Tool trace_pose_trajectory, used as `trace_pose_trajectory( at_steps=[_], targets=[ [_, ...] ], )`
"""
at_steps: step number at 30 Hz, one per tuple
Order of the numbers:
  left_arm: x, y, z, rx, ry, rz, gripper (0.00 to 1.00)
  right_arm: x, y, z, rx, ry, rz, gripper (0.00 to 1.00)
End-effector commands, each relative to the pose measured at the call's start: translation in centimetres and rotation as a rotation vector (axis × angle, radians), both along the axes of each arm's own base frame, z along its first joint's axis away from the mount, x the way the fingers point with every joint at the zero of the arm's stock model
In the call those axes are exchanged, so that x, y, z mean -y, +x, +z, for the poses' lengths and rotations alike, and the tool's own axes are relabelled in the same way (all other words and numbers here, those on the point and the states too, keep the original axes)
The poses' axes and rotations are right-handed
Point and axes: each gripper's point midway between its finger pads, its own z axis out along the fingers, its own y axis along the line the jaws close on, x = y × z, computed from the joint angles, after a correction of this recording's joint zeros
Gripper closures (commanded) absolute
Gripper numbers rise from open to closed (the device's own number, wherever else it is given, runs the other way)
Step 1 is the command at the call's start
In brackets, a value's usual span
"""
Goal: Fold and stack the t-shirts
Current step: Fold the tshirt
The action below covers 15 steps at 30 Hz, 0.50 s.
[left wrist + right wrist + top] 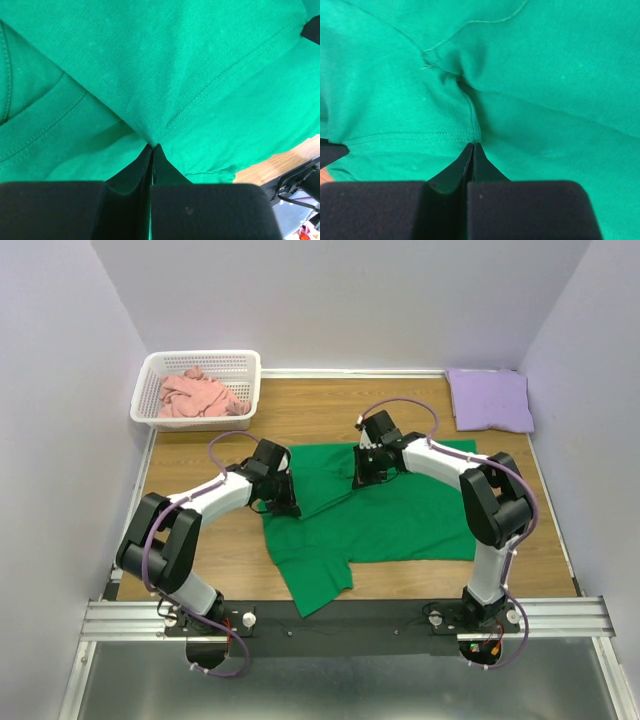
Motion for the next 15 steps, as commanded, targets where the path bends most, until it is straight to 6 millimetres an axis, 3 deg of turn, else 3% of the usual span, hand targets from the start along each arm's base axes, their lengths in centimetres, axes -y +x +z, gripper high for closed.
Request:
trace_pose_trajectory(
  at_steps=[1,3,7,9,12,15],
  targets=[
    [0.1,-1.2,-1.6,-0.052,-0.006,-0.037,0.91,0.6,-0.5,-1.8,-0.055,-0.037,0.008,0.94],
    [-0.1,-1.3,-1.9,-0.056,-0.001,-0.037,0.88,0.6,-0.5,-2.0,-0.06,-0.04,0.01,0.91],
    [-0.2,-1.0,-1.4,-0.04,0.004,-0.022,0.72,0.9,-0.1,-1.6,-0.036,-0.056,0.0,0.69],
    [-0.6,-0.1,-0.5,0.004,0.022,0.01,0.56,1.3,0.7,0.0,0.015,-0.067,-0.011,0.58],
    [-2.0,2.0,2.4,0.107,0.076,0.077,0.33,3.5,2.3,2.1,0.083,-0.114,-0.066,0.47],
    [-4.0,4.5,5.7,0.224,0.144,0.165,0.29,7.5,4.5,3.9,0.137,-0.139,-0.171,0.43]
  ],
)
